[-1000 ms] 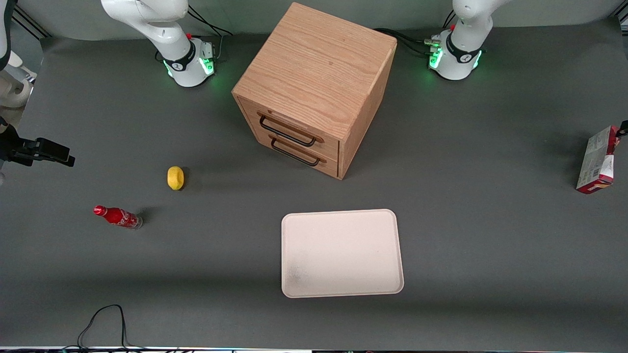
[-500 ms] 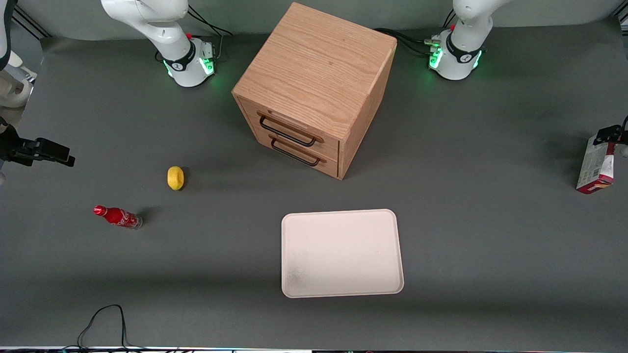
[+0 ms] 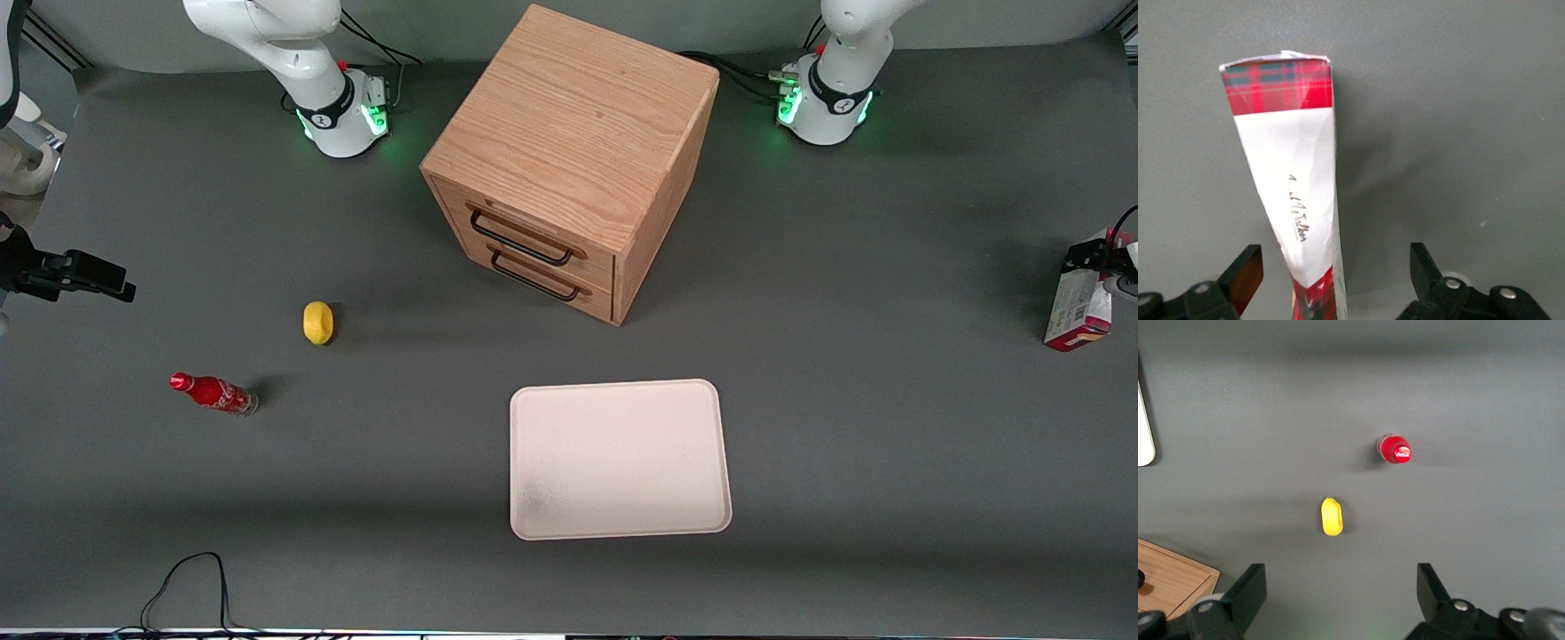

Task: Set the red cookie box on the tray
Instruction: 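Close the left gripper on the cookie box end and lift it, then carry the held cookie box with the left gripper over the white tray, then lower the cookie box onto the tray and open the left gripper, then raise the open left gripper away from the tray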

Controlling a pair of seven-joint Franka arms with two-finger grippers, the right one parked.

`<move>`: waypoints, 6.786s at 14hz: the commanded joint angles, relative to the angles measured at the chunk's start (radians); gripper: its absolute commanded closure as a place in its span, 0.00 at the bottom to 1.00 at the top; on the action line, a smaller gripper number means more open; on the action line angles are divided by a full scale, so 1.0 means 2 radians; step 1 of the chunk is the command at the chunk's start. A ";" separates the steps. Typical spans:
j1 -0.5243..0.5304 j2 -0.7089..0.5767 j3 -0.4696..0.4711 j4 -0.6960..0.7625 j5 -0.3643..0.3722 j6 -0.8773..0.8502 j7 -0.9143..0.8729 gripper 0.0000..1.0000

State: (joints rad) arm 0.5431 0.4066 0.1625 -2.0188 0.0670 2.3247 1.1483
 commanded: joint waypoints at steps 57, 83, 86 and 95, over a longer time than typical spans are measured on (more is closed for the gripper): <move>-0.418 0.278 -0.158 0.529 -0.015 -0.204 -0.878 1.00; -0.331 0.117 -0.163 0.429 -0.004 -0.327 -0.768 0.00; -0.301 0.039 -0.161 0.347 -0.001 -0.316 -0.723 0.00; -0.225 -0.117 -0.160 0.239 -0.017 -0.358 -0.664 0.00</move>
State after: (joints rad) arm 0.0711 0.2477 -0.1552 -1.4622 0.0518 1.6281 -0.2003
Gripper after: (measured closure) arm 0.000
